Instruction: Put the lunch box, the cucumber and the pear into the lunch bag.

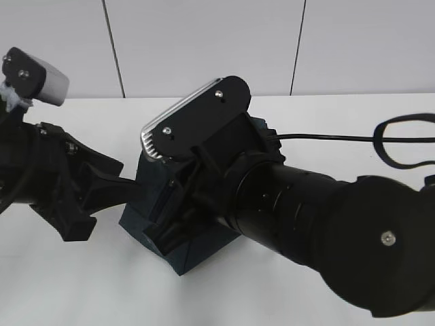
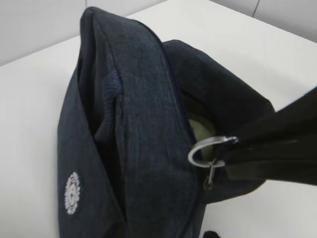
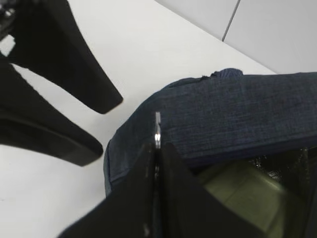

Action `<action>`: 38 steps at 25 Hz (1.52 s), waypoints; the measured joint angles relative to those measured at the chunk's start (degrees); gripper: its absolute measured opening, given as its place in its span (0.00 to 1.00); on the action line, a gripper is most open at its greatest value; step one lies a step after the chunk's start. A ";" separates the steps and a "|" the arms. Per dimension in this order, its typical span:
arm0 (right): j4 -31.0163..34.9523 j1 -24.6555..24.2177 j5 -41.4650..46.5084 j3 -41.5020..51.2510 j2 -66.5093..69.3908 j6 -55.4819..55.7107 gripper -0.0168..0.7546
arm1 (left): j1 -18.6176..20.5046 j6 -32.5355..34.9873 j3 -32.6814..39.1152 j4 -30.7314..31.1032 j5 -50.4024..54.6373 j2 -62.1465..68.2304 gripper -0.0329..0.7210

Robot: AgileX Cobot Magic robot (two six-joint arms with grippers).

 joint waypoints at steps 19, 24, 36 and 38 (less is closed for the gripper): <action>0.02 0.00 0.78 -0.34 0.00 -0.13 0.02 | 1.69 7.22 -7.02 -4.35 5.62 11.38 0.17; 0.02 0.00 0.78 -0.34 0.00 -0.13 0.02 | 1.69 7.22 -7.02 -4.35 5.73 11.28 0.32; 1.09 0.00 0.78 -0.34 0.00 -0.25 0.02 | 11.94 6.77 -7.02 -2.37 13.55 9.37 0.38; 1.09 0.00 0.78 -0.34 0.00 -0.25 0.02 | 12.16 7.00 -7.02 -1.80 15.10 9.37 0.38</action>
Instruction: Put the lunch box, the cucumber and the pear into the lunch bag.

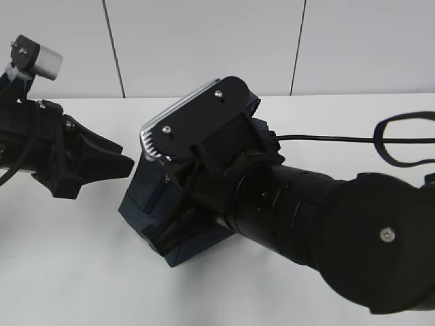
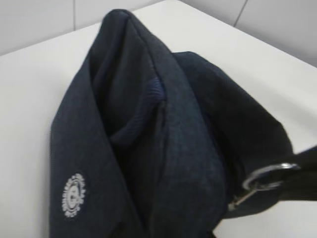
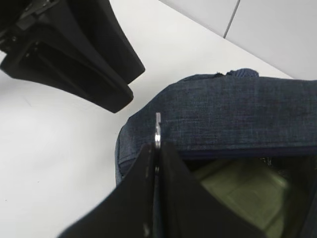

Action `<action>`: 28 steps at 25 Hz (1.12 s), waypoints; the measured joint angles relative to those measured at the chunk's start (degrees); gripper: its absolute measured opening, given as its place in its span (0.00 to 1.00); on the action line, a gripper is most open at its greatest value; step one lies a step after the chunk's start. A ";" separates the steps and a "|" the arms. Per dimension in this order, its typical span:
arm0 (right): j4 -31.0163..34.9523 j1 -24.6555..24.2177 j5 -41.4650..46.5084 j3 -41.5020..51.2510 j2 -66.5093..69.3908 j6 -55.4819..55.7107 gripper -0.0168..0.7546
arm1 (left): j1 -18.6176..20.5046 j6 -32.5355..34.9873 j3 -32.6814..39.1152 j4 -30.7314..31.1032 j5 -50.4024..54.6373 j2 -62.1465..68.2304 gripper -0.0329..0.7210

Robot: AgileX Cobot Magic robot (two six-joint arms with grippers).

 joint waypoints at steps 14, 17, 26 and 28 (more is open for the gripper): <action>0.12 0.00 0.00 0.00 0.00 0.00 0.02 | 0.00 1.34 0.00 1.84 4.98 6.11 0.45; 0.12 0.00 0.00 0.00 0.00 0.00 0.02 | 0.00 2.20 -0.02 0.93 4.92 7.09 0.46; 0.22 0.00 0.37 0.00 0.00 0.00 0.02 | -4.52 2.77 -0.48 -0.01 -1.06 7.67 0.44; 0.22 0.00 0.46 0.00 0.00 0.00 0.02 | -5.42 2.77 -0.60 -0.75 -2.06 8.01 0.33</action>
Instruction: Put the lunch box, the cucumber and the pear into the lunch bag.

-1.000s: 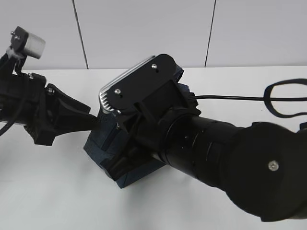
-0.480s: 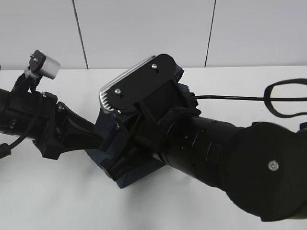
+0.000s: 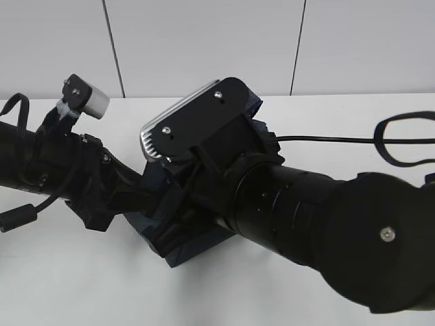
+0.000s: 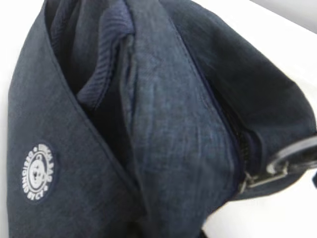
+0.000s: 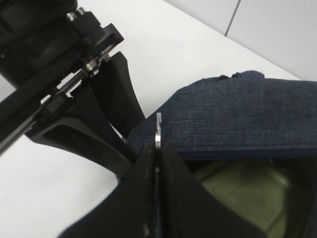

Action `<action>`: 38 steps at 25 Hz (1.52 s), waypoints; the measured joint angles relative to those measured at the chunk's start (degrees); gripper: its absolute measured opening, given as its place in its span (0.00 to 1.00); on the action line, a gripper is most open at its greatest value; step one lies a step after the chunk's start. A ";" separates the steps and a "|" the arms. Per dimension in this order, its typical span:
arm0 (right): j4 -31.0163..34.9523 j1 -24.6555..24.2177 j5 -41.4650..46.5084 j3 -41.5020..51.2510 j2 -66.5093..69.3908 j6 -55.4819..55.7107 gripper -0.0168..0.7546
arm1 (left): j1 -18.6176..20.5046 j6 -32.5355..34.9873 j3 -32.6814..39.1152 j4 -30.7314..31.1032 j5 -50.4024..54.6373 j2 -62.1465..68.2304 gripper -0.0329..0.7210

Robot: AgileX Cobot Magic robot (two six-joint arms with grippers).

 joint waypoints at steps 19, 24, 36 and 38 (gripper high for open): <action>5.55 0.00 -4.26 0.00 -0.66 -2.47 0.02 | -0.37 -7.85 -0.15 2.92 1.74 0.66 0.05; 9.51 -0.25 -5.11 -0.89 -0.86 -7.49 0.02 | -0.48 -9.65 -0.15 4.01 2.05 -0.08 0.05; 12.14 -7.37 3.74 -4.34 -1.00 -9.04 0.02 | -0.76 -11.75 4.63 4.03 -1.53 -3.71 0.05; 12.14 -7.48 3.48 -4.34 -1.00 -9.84 0.02 | -0.76 -12.43 4.69 4.03 -1.52 -3.71 0.05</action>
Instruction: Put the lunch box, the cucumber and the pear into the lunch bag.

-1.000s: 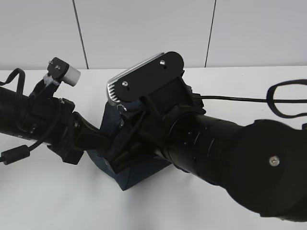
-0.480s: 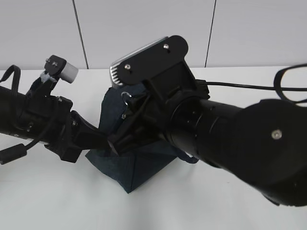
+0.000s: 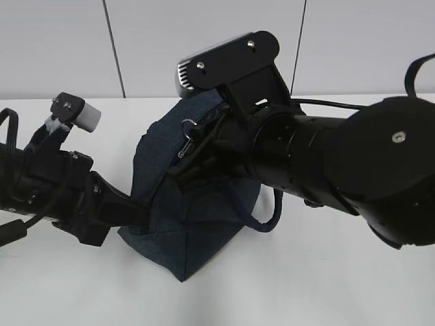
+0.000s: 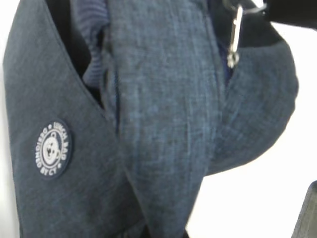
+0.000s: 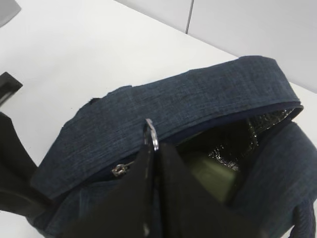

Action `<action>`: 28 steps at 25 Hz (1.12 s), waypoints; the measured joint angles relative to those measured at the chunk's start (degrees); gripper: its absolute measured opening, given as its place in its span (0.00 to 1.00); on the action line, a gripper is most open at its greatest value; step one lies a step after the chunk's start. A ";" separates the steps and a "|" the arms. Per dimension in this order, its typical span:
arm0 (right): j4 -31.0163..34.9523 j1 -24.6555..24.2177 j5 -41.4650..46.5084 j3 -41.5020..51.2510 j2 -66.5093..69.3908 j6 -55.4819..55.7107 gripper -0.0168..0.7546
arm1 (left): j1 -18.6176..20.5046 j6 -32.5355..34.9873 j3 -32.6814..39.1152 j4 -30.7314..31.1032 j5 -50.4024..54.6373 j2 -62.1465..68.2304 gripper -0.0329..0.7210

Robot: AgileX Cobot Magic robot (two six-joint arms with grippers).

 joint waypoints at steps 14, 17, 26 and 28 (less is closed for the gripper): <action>-0.36 -14.26 8.73 -5.19 0.11 -0.55 0.02 | 0.00 -0.60 2.55 -0.02 -0.32 -0.09 0.05; -0.73 -17.58 12.25 -7.67 2.78 -1.07 0.02 | 0.00 -0.61 2.55 -0.02 -0.32 -0.09 0.05; 5.52 -29.93 26.16 -16.88 13.17 -1.37 0.02 | 0.00 -0.61 2.61 0.05 -0.32 -0.09 0.05; 8.45 -32.83 30.78 -18.90 14.93 -1.37 0.02 | 0.00 -0.61 2.61 0.05 -0.39 -0.09 0.05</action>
